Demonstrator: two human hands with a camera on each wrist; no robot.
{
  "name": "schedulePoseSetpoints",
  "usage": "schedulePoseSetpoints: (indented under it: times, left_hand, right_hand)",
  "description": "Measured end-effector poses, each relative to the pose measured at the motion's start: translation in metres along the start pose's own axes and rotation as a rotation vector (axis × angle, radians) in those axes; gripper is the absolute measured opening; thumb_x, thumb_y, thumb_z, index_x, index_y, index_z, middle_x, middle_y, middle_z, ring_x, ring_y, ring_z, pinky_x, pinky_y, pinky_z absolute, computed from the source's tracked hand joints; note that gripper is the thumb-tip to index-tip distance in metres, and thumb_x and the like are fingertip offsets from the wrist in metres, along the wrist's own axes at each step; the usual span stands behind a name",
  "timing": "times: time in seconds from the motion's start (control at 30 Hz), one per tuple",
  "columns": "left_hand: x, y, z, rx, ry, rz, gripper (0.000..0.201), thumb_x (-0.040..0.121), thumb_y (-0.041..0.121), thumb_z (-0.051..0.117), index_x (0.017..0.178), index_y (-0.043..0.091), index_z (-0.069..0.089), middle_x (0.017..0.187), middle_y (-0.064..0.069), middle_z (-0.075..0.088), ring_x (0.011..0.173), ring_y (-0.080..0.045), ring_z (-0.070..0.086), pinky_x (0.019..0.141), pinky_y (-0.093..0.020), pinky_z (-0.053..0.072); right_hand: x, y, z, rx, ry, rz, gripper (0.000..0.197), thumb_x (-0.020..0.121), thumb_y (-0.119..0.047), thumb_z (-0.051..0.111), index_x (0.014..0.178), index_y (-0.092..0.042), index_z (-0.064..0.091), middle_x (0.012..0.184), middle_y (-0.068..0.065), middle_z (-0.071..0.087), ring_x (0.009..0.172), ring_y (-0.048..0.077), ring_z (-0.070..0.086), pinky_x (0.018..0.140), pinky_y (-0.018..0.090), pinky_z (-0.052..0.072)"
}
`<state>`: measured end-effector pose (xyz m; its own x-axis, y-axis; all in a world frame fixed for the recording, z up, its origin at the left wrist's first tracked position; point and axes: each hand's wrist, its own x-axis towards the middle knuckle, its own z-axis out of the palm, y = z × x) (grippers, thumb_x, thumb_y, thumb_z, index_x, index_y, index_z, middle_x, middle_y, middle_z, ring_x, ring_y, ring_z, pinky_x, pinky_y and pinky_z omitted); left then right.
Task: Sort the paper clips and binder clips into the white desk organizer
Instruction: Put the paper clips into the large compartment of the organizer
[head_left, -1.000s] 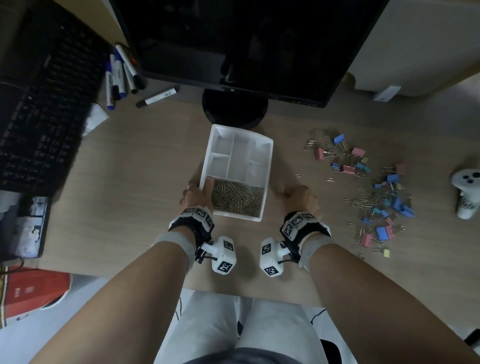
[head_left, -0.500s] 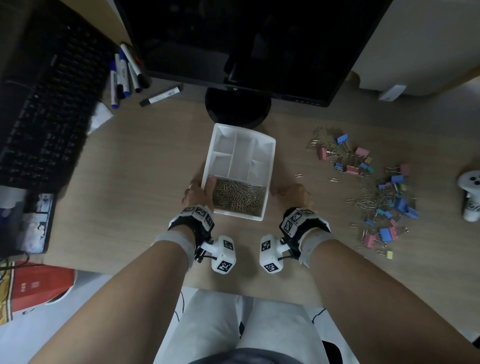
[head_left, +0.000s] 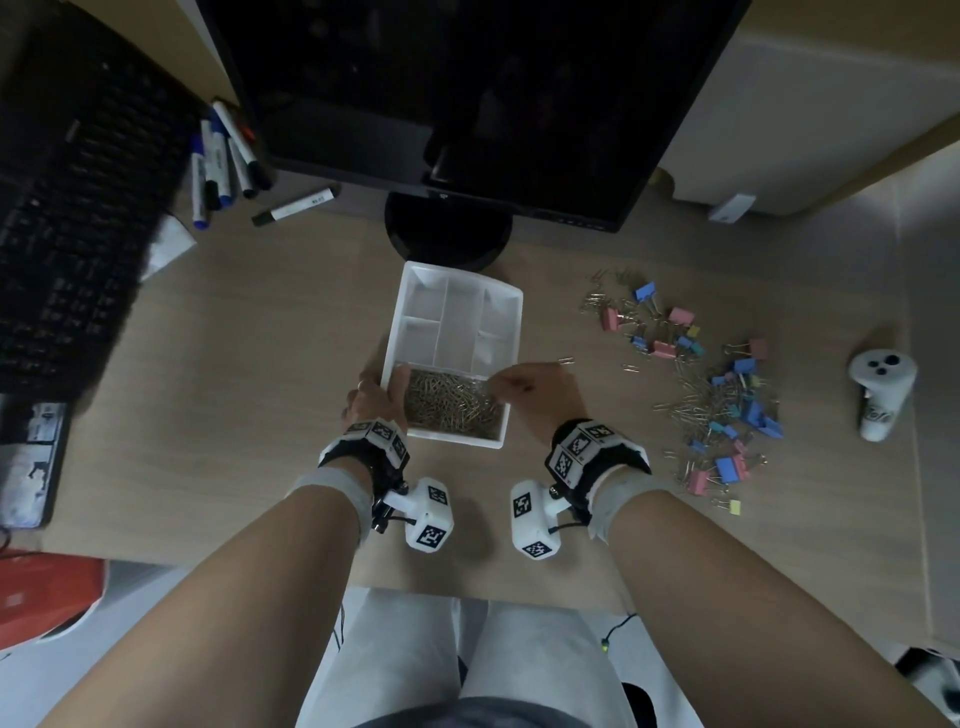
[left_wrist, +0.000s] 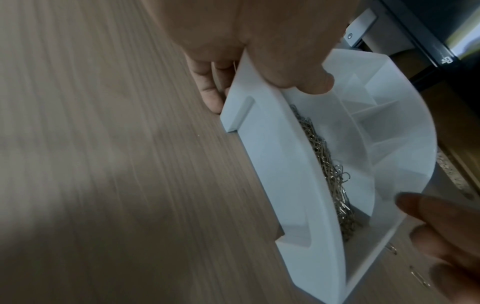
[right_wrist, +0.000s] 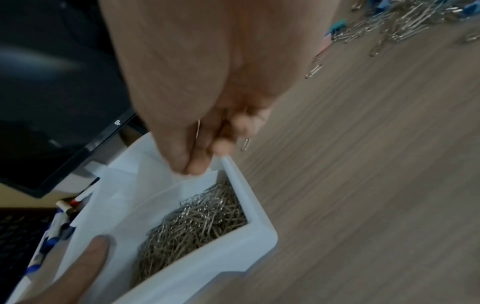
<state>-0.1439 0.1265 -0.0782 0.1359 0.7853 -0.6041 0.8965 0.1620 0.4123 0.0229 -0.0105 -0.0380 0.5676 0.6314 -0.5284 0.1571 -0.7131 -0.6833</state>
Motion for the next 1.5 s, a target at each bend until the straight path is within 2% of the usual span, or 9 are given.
schedulePoseSetpoints:
  times: [0.1, 0.27, 0.43, 0.73, 0.93, 1.07, 1.17, 1.27, 1.5]
  left_hand:
    - [-0.001, 0.002, 0.000, -0.005, -0.001, -0.007, 0.070, 0.091, 0.067, 0.034, 0.133, 0.012, 0.045, 0.126, -0.020, 0.055, 0.117, -0.039, 0.052, 0.101, -0.048, 0.042]
    - [0.000, 0.002, 0.003, -0.021, 0.019, -0.013, 0.070, 0.092, 0.066, 0.034, 0.134, 0.011, 0.045, 0.128, -0.018, 0.055, 0.120, -0.038, 0.051, 0.104, -0.047, 0.040]
    - [0.004, -0.002, 0.005, -0.055, 0.033, 0.010, 0.073, 0.088, 0.070, 0.033, 0.134, 0.015, 0.046, 0.125, -0.015, 0.058, 0.118, -0.037, 0.053, 0.102, -0.050, 0.042]
    - [0.010, -0.001, 0.005, -0.011, 0.024, -0.026, 0.078, 0.087, 0.072, 0.032, 0.133, 0.010, 0.047, 0.126, -0.018, 0.057, 0.118, -0.039, 0.052, 0.102, -0.051, 0.041]
    - [0.004, 0.013, 0.016, -0.057, 0.009, -0.029, 0.072, 0.091, 0.068, 0.033, 0.142, 0.017, 0.040, 0.132, -0.019, 0.052, 0.124, -0.040, 0.048, 0.107, -0.052, 0.036]
    - [-0.002, 0.024, 0.025, -0.057, -0.002, -0.035, 0.071, 0.093, 0.064, 0.033, 0.145, 0.016, 0.035, 0.137, -0.021, 0.048, 0.127, -0.042, 0.044, 0.107, -0.055, 0.035]
    - [-0.003, 0.024, 0.026, -0.064, 0.018, -0.044, 0.067, 0.094, 0.062, 0.034, 0.141, 0.016, 0.039, 0.135, -0.021, 0.049, 0.126, -0.042, 0.045, 0.106, -0.054, 0.036]
    - [0.000, 0.026, 0.030, -0.081, 0.046, -0.052, 0.064, 0.093, 0.063, 0.037, 0.136, 0.016, 0.045, 0.131, -0.019, 0.053, 0.122, -0.040, 0.049, 0.105, -0.051, 0.038]
    - [-0.006, 0.029, 0.029, -0.087, 0.090, -0.114, 0.060, 0.093, 0.062, 0.036, 0.122, 0.012, 0.051, 0.116, -0.019, 0.059, 0.109, -0.040, 0.056, 0.096, -0.048, 0.044]
  right_hand:
    - [0.009, 0.010, -0.005, -0.086, 0.281, 0.146, 0.012, 0.089, -0.032, 0.061, 0.093, -0.036, 0.071, 0.098, -0.005, 0.073, 0.092, 0.018, 0.069, 0.084, 0.036, 0.057]
    - [0.026, 0.024, -0.010, -0.376, 0.190, 0.158, 0.032, 0.090, -0.026, 0.065, 0.122, -0.029, 0.062, 0.122, 0.008, 0.052, 0.117, 0.031, 0.047, 0.089, 0.042, 0.048]
    - [0.029, 0.032, 0.005, -0.574, 0.325, 0.168, 0.020, 0.088, -0.042, 0.066, 0.102, -0.028, 0.072, 0.107, 0.005, 0.067, 0.106, 0.030, 0.053, 0.087, 0.040, 0.042]
    - [0.030, 0.028, -0.004, -0.491, 0.204, 0.205, 0.038, 0.103, -0.033, 0.042, 0.120, -0.003, 0.059, 0.118, 0.018, 0.064, 0.117, 0.035, 0.053, 0.093, 0.042, 0.044]
    - [0.006, -0.001, -0.028, -0.012, -0.052, -0.040, 0.010, 0.082, -0.028, 0.079, 0.088, -0.021, 0.076, 0.081, -0.011, 0.071, 0.073, -0.003, 0.063, 0.065, 0.006, 0.045]
    - [0.012, 0.019, -0.038, 0.026, 0.122, 0.039, 0.007, 0.080, -0.034, 0.077, 0.075, -0.037, 0.074, 0.079, -0.015, 0.073, 0.077, 0.004, 0.068, 0.076, 0.025, 0.054]
    - [0.026, 0.043, -0.049, -0.108, 0.258, 0.150, 0.013, 0.085, -0.031, 0.069, 0.093, -0.042, 0.068, 0.095, -0.011, 0.072, 0.090, 0.016, 0.068, 0.083, 0.038, 0.056]
    - [0.052, 0.069, -0.045, -0.261, 0.185, 0.139, 0.026, 0.078, -0.033, 0.074, 0.100, -0.043, 0.063, 0.104, -0.008, 0.066, 0.098, 0.020, 0.065, 0.083, 0.041, 0.056]
    - [0.063, 0.066, -0.043, -0.396, 0.186, 0.114, 0.012, 0.085, -0.036, 0.071, 0.092, -0.026, 0.073, 0.095, 0.002, 0.069, 0.091, 0.028, 0.067, 0.079, 0.038, 0.056]
